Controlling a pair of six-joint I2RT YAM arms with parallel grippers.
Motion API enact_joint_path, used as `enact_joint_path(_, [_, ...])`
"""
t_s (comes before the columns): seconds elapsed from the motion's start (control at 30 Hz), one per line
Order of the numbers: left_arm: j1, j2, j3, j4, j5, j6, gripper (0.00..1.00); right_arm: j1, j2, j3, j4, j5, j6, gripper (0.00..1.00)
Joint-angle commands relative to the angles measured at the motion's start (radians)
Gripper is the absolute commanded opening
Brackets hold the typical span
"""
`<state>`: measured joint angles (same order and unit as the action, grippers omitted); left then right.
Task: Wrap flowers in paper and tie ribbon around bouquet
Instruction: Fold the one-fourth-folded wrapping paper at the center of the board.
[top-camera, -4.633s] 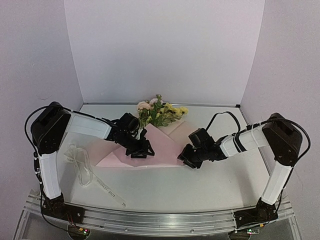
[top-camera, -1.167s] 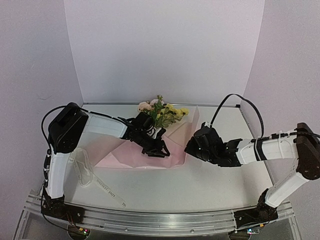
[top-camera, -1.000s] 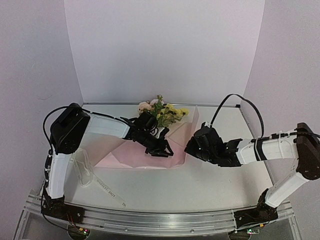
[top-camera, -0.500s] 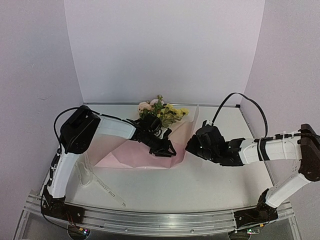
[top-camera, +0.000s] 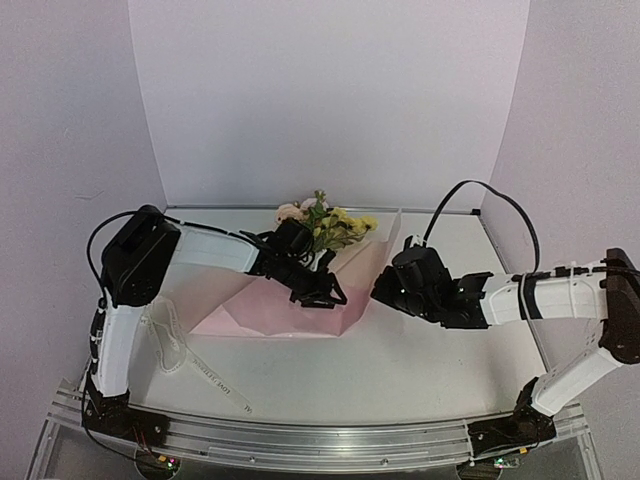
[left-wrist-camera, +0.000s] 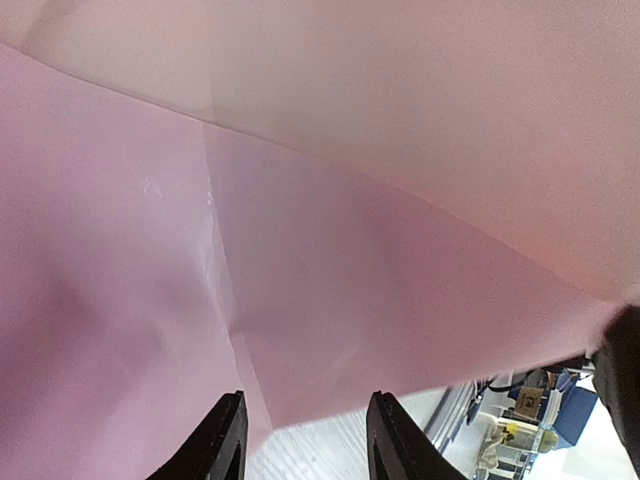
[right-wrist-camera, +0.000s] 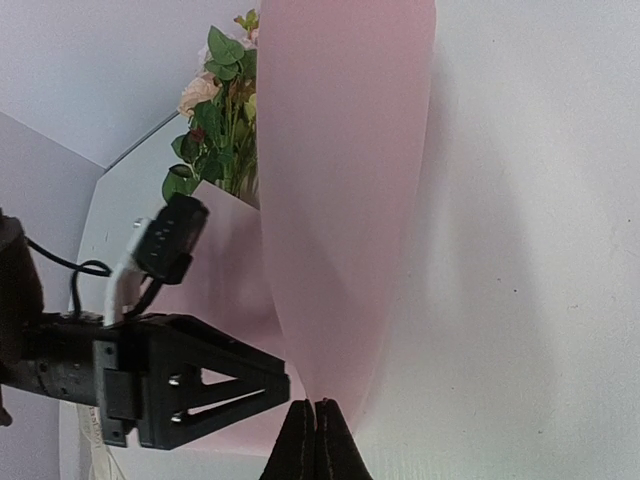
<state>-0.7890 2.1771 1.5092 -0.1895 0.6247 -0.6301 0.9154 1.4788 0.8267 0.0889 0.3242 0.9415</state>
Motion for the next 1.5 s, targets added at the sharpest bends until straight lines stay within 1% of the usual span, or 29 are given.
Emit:
enact_joint_path(0.0, [0.047,-0.267,-0.173,0.043,0.001,-0.019,0.43,0.004,-0.015,0.056,-0.017,0.006,-0.041,0.00])
enact_joint_path(0.13, [0.100,-0.430,-0.363,0.000,-0.034,-0.017,0.43,0.004,-0.002,0.070,-0.027,0.002,-0.053,0.00])
enact_joint_path(0.23, [0.125,-0.524,-0.466,-0.076,-0.086,0.005,0.37,0.005,0.006,0.077,-0.036,0.002,-0.056,0.00])
enact_joint_path(0.27, [0.130,-0.544,-0.491,-0.095,-0.099,0.012,0.33,0.005,0.008,0.078,-0.038,0.002,-0.056,0.00])
enact_joint_path(0.4, [0.140,-0.577,-0.560,-0.137,-0.135,0.037,0.12,0.005,0.016,0.087,-0.043,0.004,-0.059,0.00])
enact_joint_path(0.47, [0.140,-0.570,-0.568,-0.140,-0.142,0.050,0.09,0.004,0.021,0.089,-0.046,0.003,-0.058,0.00])
enact_joint_path(0.6, [0.142,-0.528,-0.538,-0.168,-0.160,0.075,0.08,0.005,0.030,0.083,-0.049,0.003,-0.055,0.00])
enact_joint_path(0.83, [0.143,-0.513,-0.505,-0.227,-0.104,0.112,0.08,0.004,0.041,0.083,-0.054,0.003,-0.050,0.00])
enact_joint_path(1.0, [0.147,-0.488,-0.510,-0.267,-0.107,0.153,0.08,0.005,0.049,0.090,-0.056,0.002,-0.053,0.00])
enact_joint_path(1.47, [0.171,-0.402,-0.485,-0.237,-0.103,0.183,0.07,0.005,0.058,0.091,-0.055,0.006,-0.049,0.00])
